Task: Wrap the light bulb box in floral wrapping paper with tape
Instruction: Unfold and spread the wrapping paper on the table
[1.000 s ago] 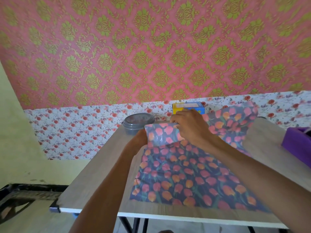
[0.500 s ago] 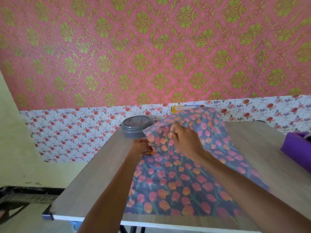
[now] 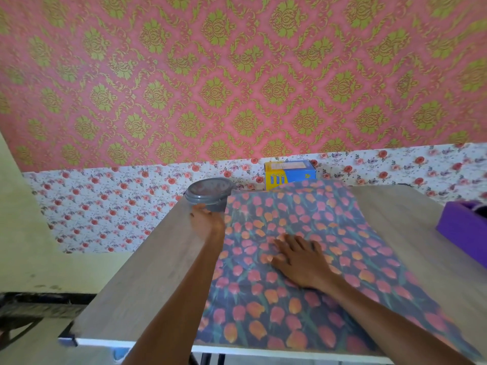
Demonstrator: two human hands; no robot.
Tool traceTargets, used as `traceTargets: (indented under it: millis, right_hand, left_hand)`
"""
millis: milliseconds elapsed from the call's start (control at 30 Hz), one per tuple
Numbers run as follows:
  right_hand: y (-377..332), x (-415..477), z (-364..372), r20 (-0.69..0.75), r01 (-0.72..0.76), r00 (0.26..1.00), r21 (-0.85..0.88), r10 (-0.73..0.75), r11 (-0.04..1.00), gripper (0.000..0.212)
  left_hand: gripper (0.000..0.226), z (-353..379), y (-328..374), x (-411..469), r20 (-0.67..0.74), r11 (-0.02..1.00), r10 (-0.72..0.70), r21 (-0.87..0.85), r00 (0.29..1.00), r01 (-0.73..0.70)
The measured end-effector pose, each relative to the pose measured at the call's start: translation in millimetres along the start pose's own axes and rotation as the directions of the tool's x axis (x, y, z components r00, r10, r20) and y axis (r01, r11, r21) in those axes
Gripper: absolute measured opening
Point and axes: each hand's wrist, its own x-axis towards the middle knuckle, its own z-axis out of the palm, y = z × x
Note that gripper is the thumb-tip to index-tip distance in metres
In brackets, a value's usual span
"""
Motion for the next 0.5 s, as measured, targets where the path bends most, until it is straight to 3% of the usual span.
traceTargets:
  millis: [33,100,133,200,267,333,400,500]
  right_hand:
    - [1,-2,1,0.008,-0.001,1.0,0.0,0.001,1.0,0.115]
    - [2,-5,-2,0.026,0.008,1.0,0.002,-0.008,1.0,0.108]
    - [3,-5,-5,0.029,0.017,0.999,-0.004,-0.017,1.0,0.093]
    - [7,-2,-13,-0.008,0.019,1.0,0.012,-0.019,1.0,0.063]
    - [17,6,-25,-0.079,-0.025,0.996,0.082,0.031,0.996,0.05]
    - [35,14,-33,-0.118,-0.088,0.988,0.097,0.1,0.991,0.052]
    - [53,19,-36,-0.063,-0.136,0.989,-0.001,0.136,0.991,0.058]
    - [71,20,-35,-0.008,-0.167,0.986,-0.05,0.167,0.985,0.049]
  left_hand:
    - [0.028,0,1,-6,-0.018,0.993,0.101,0.055,0.995,-0.1]
    - [0.028,6,-4,-16,0.126,0.927,0.338,0.129,0.933,-0.353]
    - [0.027,11,-7,-20,0.255,0.872,0.433,0.125,0.864,-0.474]
    - [0.029,20,-10,-27,0.547,0.735,0.511,0.123,0.664,-0.667]
    - [0.046,30,-14,-35,0.809,0.581,0.365,0.19,0.461,-0.792]
    - [0.06,38,-20,-42,0.922,0.489,0.137,0.256,0.363,-0.834]
    - [0.058,42,-27,-47,0.931,0.451,0.081,0.284,0.356,-0.846]
    - [0.043,51,-26,-48,0.866,0.524,0.196,0.304,0.46,-0.795]
